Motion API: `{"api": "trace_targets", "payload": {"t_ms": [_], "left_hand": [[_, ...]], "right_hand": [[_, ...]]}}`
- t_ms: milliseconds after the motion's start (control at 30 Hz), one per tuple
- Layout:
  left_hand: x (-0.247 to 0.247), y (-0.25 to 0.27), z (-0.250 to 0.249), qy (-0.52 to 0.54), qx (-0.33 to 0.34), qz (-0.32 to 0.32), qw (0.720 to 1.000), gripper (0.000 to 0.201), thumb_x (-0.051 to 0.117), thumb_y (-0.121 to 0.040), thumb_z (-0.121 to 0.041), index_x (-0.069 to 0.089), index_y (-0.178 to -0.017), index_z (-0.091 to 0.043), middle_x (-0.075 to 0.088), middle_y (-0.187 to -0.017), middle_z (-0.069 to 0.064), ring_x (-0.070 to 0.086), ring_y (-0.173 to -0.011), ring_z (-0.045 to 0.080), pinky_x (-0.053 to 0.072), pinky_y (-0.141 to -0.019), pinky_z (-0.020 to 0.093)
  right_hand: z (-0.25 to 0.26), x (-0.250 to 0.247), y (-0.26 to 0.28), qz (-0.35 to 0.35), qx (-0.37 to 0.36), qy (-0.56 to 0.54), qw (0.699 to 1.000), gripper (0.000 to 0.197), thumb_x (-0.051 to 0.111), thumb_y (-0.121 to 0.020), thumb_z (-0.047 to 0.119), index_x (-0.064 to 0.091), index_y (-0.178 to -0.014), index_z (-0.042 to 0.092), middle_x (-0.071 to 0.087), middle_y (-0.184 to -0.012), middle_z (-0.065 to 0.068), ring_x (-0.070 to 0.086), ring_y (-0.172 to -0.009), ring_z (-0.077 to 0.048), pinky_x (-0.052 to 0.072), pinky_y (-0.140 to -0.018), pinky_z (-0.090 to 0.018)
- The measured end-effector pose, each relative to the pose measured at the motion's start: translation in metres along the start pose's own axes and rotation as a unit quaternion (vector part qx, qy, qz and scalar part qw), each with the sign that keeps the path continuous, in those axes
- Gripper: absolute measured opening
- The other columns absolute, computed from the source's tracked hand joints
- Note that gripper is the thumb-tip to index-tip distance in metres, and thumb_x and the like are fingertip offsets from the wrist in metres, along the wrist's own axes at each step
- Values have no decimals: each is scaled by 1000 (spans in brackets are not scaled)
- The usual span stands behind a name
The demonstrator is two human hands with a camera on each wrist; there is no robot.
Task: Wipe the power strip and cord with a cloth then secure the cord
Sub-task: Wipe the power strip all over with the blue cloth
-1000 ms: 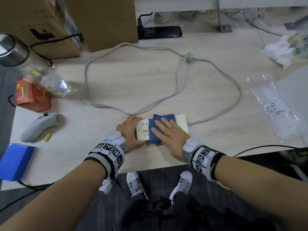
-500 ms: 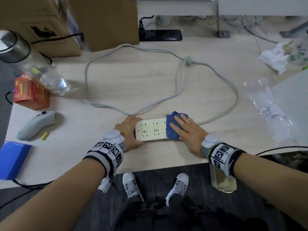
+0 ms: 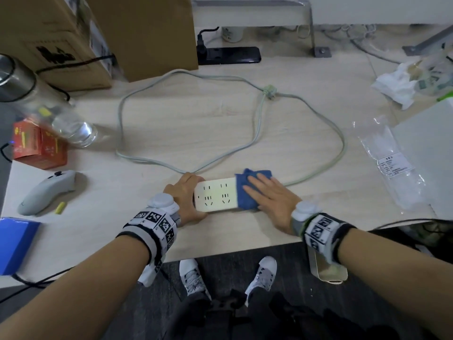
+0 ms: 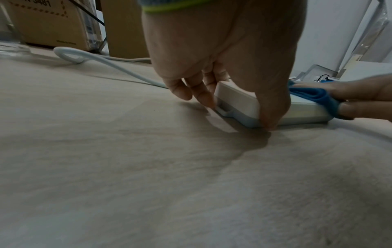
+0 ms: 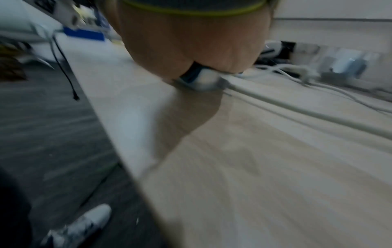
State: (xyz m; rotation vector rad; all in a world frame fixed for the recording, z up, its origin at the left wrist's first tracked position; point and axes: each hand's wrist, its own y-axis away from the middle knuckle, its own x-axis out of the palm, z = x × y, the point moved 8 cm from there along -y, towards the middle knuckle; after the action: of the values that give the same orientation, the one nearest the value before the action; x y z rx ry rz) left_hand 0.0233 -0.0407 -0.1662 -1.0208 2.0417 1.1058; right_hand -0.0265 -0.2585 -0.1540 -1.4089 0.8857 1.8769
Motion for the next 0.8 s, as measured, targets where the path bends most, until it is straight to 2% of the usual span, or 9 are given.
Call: {"api": "trace_targets", "payload": {"t_ms": [67, 167, 233, 367, 467, 533, 600, 667, 800], "left_hand": [[1, 1, 1, 3, -4, 2, 1000, 74, 69, -53, -53, 38, -119, -40, 44, -115, -18, 55, -89, 20, 50, -77, 38], [1, 1, 0, 5, -6, -2, 1000, 73, 72, -54, -50, 39, -119, -39, 44, -114, -17, 55, -88, 21, 49, -77, 36], [1, 0, -1, 13, -9, -5, 1000, 75, 74, -55, -50, 41, -120, -35, 43, -114, -16, 55, -88, 20, 46, -80, 35], [4, -1, 1, -1, 5, 13, 1000, 79, 62, -55, -54, 39, -127, -30, 41, -126, -10, 59, -90, 26, 46, -85, 37], [0, -1, -1, -3, 13, -1, 1000, 80, 66, -54, -54, 42, -126, -27, 45, -125, -8, 59, -94, 22, 45, -86, 35], [-3, -1, -4, -11, 22, -11, 1000, 77, 74, -57, -49, 44, -124, -28, 47, -121, -9, 57, -98, 18, 44, -84, 35], [-3, 0, -5, -17, 30, -7, 999, 73, 76, -58, -43, 43, -122, -30, 47, -117, -11, 55, -96, 15, 42, -81, 33], [-3, 1, -5, -17, 35, -6, 999, 73, 75, -58, -45, 42, -121, -32, 46, -117, -13, 54, -94, 14, 43, -80, 33], [-1, 3, -5, -12, 27, -3, 1000, 71, 75, -58, -45, 42, -120, -32, 47, -117, -12, 55, -92, 15, 45, -80, 34]], "right_hand": [[-12, -3, 12, -6, 14, -16, 1000, 73, 58, -85, 7, 20, -147, 15, 22, -154, -9, 7, -143, -26, -1, -117, -37], [12, 3, -7, -32, -3, -16, 999, 68, 58, -85, 7, 27, -145, 12, 31, -151, -15, 15, -141, -35, 9, -116, -48], [52, 9, -32, -34, -40, -21, 998, 71, 61, -80, 4, 32, -144, 10, 32, -151, -15, 18, -141, -37, 7, -114, -50], [112, 12, -72, 10, -90, -53, 994, 66, 57, -78, 9, 38, -141, 8, 30, -152, -12, 16, -142, -34, -2, -114, -43], [92, 7, -68, 20, -111, -46, 993, 63, 59, -82, 5, 39, -142, 10, 32, -151, -12, 22, -141, -33, 8, -114, -45], [52, 6, -48, 14, -66, -38, 997, 60, 59, -88, 12, 36, -143, 13, 30, -152, -12, 23, -141, -34, 14, -114, -48], [14, 3, -17, 6, -18, -12, 1000, 56, 45, -94, 23, 28, -147, 16, 21, -154, -9, 15, -143, -29, 14, -115, -47], [-9, -2, 9, -12, 3, -13, 1000, 55, 38, -94, 25, 24, -147, 16, 22, -153, -9, 13, -143, -27, 17, -113, -49], [23, 0, -8, -38, -20, -14, 999, 66, 62, -85, 8, 28, -142, 7, 36, -147, -19, 28, -137, -40, 17, -109, -57]]}}
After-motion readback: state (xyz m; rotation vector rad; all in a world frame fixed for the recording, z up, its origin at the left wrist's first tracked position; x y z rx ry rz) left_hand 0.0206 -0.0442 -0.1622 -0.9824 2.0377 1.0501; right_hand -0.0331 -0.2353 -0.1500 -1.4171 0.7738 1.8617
